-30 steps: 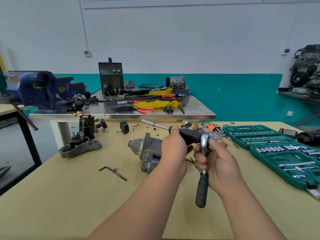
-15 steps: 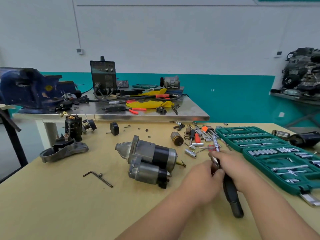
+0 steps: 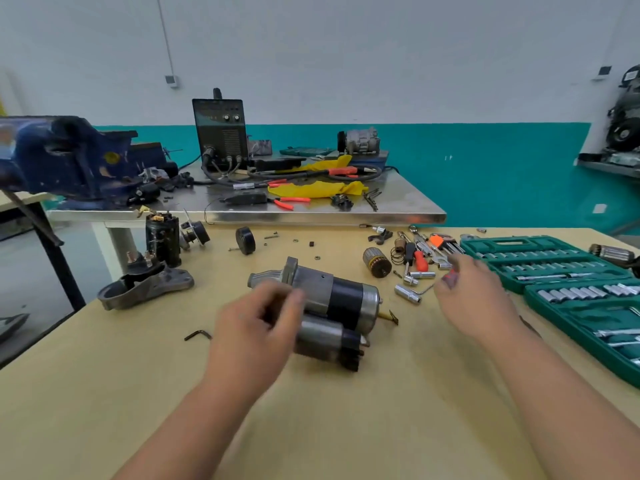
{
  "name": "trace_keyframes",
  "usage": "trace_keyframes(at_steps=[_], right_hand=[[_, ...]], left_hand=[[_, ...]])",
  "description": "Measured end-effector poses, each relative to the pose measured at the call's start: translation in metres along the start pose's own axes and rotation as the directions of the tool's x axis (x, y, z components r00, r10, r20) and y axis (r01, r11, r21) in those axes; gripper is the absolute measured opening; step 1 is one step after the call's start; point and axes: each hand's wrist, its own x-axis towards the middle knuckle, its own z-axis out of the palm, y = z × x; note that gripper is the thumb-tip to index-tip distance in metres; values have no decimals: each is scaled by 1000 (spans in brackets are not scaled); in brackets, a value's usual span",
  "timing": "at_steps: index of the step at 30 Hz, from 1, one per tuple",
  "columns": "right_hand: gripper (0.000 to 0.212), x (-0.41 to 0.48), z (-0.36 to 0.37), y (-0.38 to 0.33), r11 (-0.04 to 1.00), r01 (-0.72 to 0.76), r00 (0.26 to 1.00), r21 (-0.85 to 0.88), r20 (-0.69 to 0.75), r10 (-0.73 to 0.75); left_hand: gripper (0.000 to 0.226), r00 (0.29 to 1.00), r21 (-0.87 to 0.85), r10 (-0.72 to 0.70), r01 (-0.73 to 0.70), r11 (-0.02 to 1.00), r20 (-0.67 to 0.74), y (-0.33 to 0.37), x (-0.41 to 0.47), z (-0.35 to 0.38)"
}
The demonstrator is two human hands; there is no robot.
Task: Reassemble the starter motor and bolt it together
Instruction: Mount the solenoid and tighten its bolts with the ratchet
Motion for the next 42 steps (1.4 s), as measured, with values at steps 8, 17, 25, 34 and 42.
trace_keyframes(at_steps=[8,17,25,34,42], right_hand=[[54,-29,14,-16,986,165,982,2,96,-165],[46,-39,15,1,995,101,972,3,214,-100],[42,-40,13,8,996,83,967,16,242,-85],[38,-47,10,12,991,40,975,131,210,-67],[27,-53,-4,31,895,-64,995,442,-43,93]], left_hand=[[34,820,815,-529,146,561,218,-109,31,-43],[20,739,879,-580,-33,476,342,-81,40,-32],[11,709,743,-479,-94,663,517,-19,-12,-34],[12,668,454,-219,-199,868,712,53,-53,48],[16,828,112,-404,392,913,389,81,-21,177]])
